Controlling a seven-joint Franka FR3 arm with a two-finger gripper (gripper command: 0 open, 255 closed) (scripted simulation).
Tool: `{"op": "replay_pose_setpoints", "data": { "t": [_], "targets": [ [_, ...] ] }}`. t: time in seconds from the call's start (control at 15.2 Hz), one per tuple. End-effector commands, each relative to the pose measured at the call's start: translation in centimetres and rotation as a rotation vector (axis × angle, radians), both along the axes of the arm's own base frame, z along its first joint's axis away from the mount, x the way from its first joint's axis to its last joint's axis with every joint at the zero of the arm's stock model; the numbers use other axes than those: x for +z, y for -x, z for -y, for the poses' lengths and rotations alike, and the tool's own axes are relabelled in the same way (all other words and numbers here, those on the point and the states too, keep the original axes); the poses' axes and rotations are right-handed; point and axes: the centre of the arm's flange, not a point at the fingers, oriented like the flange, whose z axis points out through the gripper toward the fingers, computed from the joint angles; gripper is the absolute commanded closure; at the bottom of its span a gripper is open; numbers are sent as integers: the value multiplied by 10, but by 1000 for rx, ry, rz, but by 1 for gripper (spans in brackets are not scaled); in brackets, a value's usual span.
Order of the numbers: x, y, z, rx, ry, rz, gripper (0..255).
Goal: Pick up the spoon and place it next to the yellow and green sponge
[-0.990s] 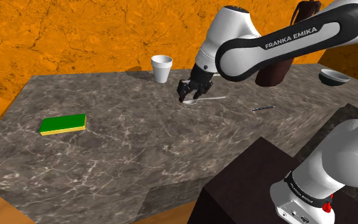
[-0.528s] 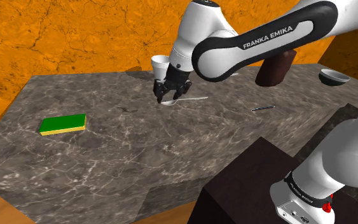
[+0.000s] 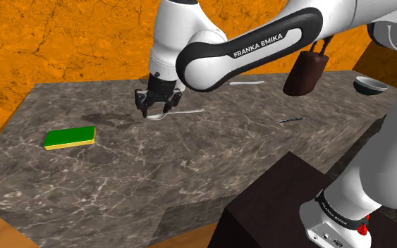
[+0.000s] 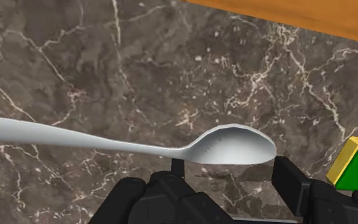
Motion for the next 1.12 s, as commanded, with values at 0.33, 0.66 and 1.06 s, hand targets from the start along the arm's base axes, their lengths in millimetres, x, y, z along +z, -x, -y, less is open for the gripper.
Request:
{"op": "replay_pose_setpoints", "data": {
  "t": [0.33,0.66,1.06],
  "targets": [
    [-17,-24,-62,-2,0,1,255],
    [-44,-24,-62,-2,0,1,255],
    [-76,-24,-62,-2,0,1,255]
  ]
}}
